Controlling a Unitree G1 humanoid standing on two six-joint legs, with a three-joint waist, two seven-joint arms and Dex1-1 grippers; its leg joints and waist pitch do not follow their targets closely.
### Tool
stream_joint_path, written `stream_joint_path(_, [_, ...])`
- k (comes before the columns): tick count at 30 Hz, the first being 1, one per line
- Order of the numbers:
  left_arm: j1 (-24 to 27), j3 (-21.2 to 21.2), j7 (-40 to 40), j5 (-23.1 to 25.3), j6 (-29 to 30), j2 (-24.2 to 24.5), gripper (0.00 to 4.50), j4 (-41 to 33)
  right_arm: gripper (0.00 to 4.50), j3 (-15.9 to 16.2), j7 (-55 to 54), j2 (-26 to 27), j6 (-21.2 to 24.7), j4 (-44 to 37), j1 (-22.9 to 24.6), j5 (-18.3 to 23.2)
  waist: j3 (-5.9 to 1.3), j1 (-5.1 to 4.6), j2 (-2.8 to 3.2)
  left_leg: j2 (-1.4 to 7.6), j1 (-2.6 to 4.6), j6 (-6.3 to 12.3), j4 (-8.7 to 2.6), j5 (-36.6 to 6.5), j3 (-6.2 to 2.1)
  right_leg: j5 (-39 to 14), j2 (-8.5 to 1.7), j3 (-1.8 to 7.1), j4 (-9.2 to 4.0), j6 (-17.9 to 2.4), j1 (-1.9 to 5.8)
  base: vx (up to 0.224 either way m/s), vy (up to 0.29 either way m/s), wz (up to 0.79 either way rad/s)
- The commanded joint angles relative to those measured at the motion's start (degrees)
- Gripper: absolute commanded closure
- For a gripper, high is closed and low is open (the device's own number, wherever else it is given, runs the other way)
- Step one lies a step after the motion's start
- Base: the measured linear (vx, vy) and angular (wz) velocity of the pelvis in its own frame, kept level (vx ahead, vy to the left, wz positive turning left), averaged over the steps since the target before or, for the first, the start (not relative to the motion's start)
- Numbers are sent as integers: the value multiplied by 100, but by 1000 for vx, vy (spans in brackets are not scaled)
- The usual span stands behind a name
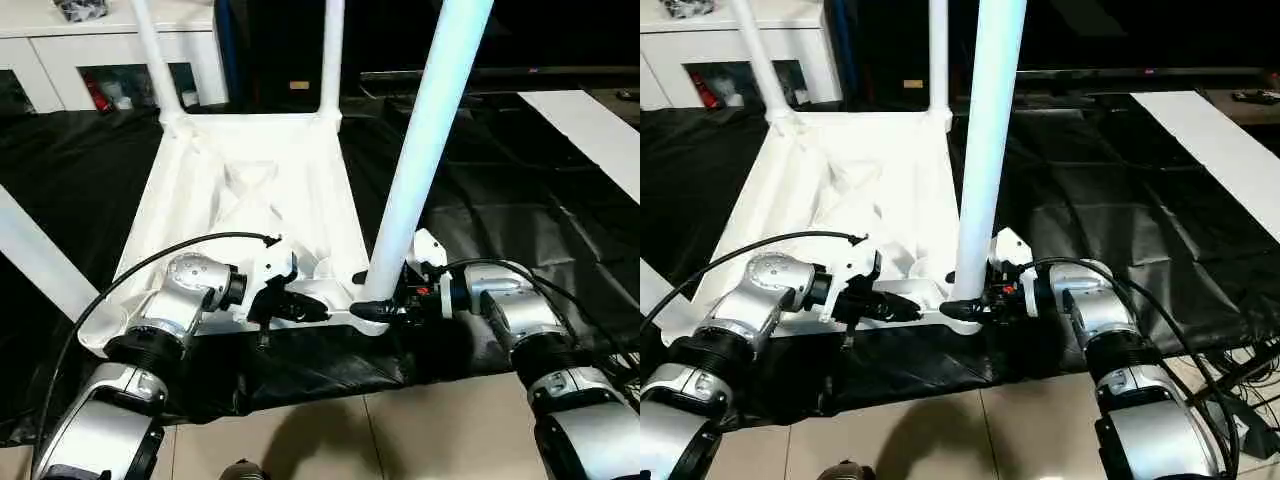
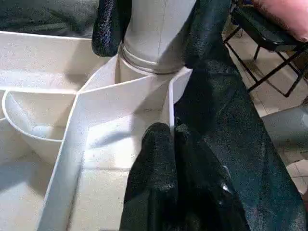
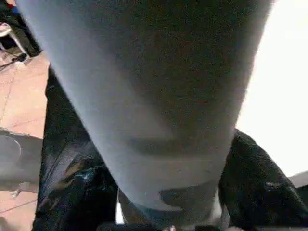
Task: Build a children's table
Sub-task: Rotate leg to tighten
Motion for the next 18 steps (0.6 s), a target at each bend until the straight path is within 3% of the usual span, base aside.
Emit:
stream_joint_path(1, [-36,-39,11,-44,8,-43,450,6,206,260,311,59,139,85,25,-52,-381,-18,-30,52,100,479,-273,-954,53,157,-236,157,-295,-1645,236,0,0,0])
stream_joint_path(13, [-56,-60,4,-53,4,-26,450,60,218,323,372,111,140,29,114,-83,-382,-9,-33,49,99,423,-268,-1027,51,48,-235,161,-295,-1621,235,0,0,0])
stream_joint_path(18, [-48,-31,423,55,43,-88,450,135,218,95,-405,355,159,122,150,-46,-366,-12,-34,51,94,381,-284,-1074,47,-58,-242,160,-300,-1597,228,0,0,0])
